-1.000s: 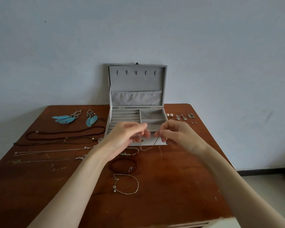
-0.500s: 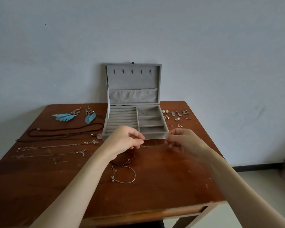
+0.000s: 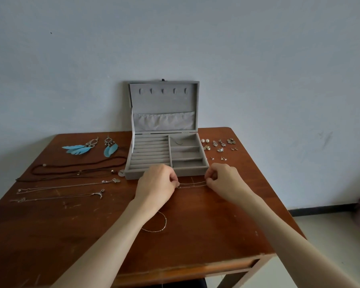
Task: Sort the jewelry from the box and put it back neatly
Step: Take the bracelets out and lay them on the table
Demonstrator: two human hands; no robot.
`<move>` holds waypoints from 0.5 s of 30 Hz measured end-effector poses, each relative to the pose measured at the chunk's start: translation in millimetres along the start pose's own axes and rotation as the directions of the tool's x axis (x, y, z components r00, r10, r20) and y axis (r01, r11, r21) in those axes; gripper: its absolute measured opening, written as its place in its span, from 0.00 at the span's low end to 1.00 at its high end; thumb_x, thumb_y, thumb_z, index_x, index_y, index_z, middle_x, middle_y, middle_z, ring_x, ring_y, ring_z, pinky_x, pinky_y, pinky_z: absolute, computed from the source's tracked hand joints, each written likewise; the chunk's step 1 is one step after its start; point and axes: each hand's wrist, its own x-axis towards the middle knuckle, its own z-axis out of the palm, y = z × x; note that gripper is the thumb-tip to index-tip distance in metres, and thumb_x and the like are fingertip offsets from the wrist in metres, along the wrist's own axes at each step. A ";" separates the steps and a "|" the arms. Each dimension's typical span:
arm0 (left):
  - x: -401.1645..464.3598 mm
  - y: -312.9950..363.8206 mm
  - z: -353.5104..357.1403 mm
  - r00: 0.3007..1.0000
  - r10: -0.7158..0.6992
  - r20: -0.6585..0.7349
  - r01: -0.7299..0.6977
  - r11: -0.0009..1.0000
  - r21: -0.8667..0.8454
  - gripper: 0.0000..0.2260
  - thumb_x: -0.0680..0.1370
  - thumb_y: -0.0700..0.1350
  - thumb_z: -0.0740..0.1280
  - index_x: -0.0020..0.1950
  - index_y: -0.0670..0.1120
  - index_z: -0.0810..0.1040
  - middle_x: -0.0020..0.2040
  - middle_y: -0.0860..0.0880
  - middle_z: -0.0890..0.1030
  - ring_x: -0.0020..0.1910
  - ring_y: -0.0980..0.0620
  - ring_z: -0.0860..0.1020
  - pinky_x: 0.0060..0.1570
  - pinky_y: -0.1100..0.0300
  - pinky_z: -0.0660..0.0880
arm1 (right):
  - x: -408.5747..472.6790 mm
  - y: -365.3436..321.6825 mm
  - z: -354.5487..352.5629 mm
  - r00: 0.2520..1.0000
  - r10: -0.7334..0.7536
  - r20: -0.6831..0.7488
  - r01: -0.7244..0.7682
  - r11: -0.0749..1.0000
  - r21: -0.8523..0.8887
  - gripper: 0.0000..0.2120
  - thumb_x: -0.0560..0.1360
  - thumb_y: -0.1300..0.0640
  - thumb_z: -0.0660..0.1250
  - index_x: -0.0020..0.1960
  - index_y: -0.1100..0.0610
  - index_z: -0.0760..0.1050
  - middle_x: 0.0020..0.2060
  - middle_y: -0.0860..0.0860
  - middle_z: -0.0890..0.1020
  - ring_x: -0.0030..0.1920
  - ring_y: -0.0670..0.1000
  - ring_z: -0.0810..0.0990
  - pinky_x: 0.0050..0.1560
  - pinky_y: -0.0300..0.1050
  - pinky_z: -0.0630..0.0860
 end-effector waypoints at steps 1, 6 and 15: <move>-0.1 0.7 0.8 1.000 0.005 -0.012 -0.005 1.000 0.024 0.04 0.75 0.47 0.68 0.45 0.49 0.83 0.44 0.54 0.82 0.44 0.55 0.79 0.40 0.63 0.73 | 0.0 -0.8 0.5 1.000 -0.004 -0.006 0.004 1.000 -0.009 0.07 0.74 0.62 0.62 0.48 0.57 0.78 0.43 0.50 0.77 0.43 0.50 0.76 0.42 0.40 0.75; -1.8 1.4 5.2 0.998 0.024 -0.052 -0.019 0.996 0.092 0.06 0.76 0.48 0.67 0.48 0.50 0.82 0.48 0.53 0.82 0.47 0.53 0.80 0.43 0.61 0.75 | -0.2 -1.9 1.9 0.999 -0.032 -0.021 0.031 0.998 -0.057 0.09 0.75 0.63 0.61 0.49 0.57 0.79 0.43 0.51 0.77 0.45 0.48 0.74 0.43 0.39 0.71; -6.1 0.1 10.0 0.982 0.175 -0.066 -0.168 0.981 0.096 0.11 0.79 0.46 0.62 0.60 0.51 0.79 0.55 0.54 0.77 0.57 0.56 0.72 0.50 0.67 0.67 | -5.8 6.4 3.1 0.990 -0.121 -0.072 0.109 0.982 -0.154 0.10 0.77 0.61 0.60 0.53 0.57 0.79 0.51 0.53 0.78 0.51 0.53 0.76 0.49 0.42 0.72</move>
